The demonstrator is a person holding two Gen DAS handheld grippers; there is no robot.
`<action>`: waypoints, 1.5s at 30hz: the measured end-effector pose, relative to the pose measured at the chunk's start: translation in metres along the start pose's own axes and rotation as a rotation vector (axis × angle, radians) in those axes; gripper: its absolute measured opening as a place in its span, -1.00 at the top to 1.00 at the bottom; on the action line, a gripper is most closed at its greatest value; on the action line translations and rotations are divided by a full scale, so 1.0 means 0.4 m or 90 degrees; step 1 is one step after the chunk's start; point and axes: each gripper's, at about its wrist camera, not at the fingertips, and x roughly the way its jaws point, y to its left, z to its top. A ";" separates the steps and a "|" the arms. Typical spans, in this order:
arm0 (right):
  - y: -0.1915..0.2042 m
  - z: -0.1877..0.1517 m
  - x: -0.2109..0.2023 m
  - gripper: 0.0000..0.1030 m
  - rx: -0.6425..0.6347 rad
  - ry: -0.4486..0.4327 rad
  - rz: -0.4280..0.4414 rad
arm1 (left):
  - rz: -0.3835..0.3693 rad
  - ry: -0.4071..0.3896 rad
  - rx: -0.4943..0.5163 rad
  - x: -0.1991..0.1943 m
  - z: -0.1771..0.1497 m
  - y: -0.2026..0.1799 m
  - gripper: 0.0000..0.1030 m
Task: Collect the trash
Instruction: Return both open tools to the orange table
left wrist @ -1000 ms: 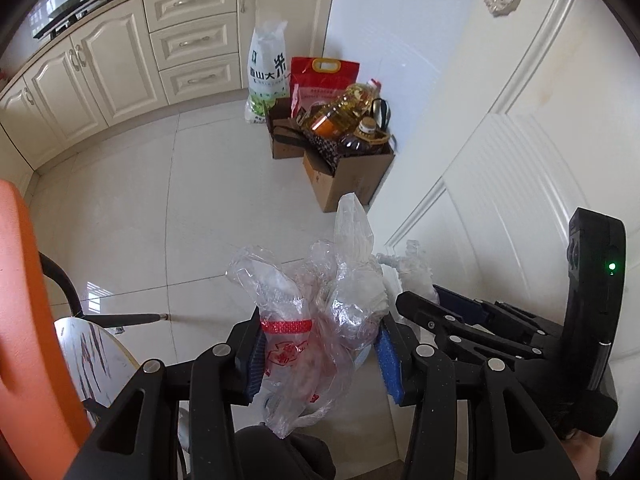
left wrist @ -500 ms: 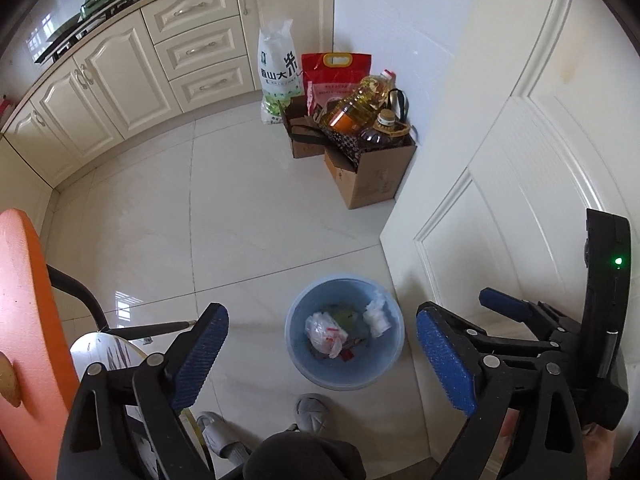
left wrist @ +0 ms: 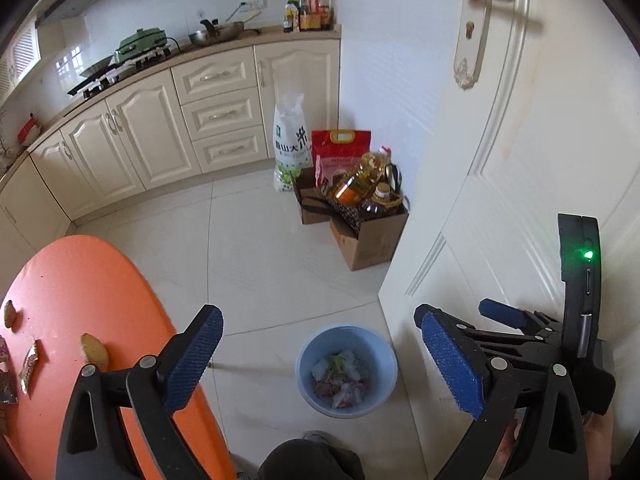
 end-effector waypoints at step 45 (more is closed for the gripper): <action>1.026 -0.337 -0.620 -1.00 -0.460 -0.309 0.270 | 0.319 -0.392 -0.353 -0.987 -1.010 0.264 -0.99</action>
